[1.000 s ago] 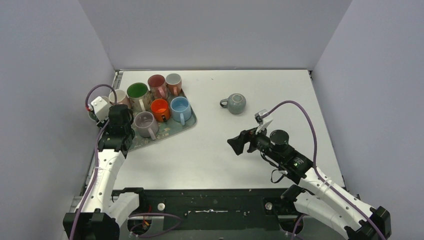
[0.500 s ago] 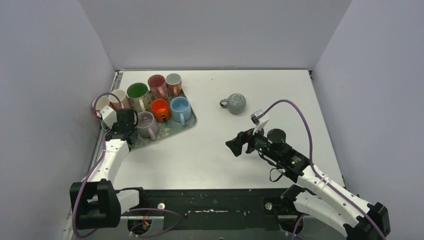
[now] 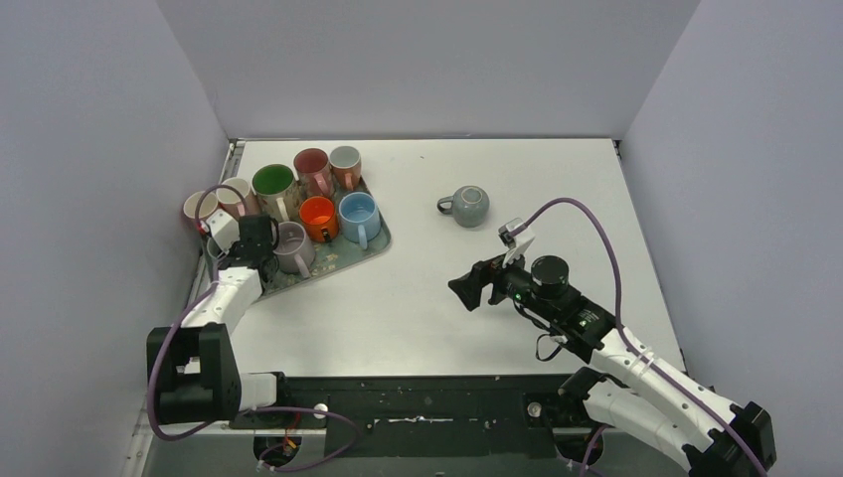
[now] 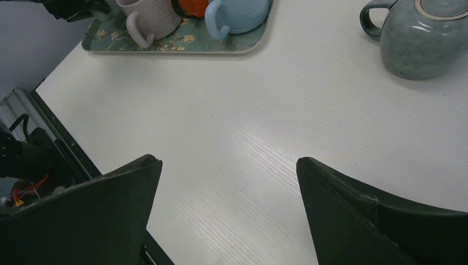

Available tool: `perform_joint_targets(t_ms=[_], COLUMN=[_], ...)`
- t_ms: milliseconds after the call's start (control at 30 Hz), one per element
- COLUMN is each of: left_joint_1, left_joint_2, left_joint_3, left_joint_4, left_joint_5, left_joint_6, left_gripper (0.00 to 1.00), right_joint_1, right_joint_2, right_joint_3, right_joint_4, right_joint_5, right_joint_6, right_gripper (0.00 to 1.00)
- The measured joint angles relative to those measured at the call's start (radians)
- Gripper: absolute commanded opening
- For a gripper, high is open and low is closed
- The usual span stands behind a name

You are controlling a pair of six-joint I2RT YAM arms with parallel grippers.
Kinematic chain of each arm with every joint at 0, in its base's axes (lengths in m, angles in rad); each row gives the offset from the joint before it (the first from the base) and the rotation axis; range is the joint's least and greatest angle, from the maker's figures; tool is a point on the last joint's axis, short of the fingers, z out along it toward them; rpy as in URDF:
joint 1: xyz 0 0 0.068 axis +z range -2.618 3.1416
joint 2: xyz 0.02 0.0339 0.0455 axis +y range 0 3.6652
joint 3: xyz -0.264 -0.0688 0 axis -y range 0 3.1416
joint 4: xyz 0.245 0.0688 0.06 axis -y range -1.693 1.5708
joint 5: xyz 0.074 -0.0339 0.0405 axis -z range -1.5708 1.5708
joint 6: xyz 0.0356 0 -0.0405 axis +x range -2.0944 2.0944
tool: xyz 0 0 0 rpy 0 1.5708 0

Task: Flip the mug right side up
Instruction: Place the cup on the tray.

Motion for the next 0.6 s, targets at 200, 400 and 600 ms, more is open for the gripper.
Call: perform_joint_targets(t_ms=[200, 400, 600], left_joint_1=[0.000, 0.001, 0.001], left_joint_2=[0.026, 0.068, 0.077], left_joint_3=[-0.050, -0.056, -0.056], left_joint_4=[0.070, 0.114, 0.133], left_joint_5=[0.001, 0.013, 0.021], left_joint_6=[0.036, 0.047, 0.052], left_gripper=[0.00, 0.00, 0.18], right_joint_1=[0.000, 0.000, 0.000], right_joint_2=[-0.008, -0.035, -0.025], right_joint_3=[0.000, 0.000, 0.000], right_joint_4=[0.000, 0.010, 0.019], right_joint_5=[0.001, 0.003, 0.014], right_joint_6=[-0.001, 0.003, 0.003], right_gripper=[1.00, 1.00, 1.00])
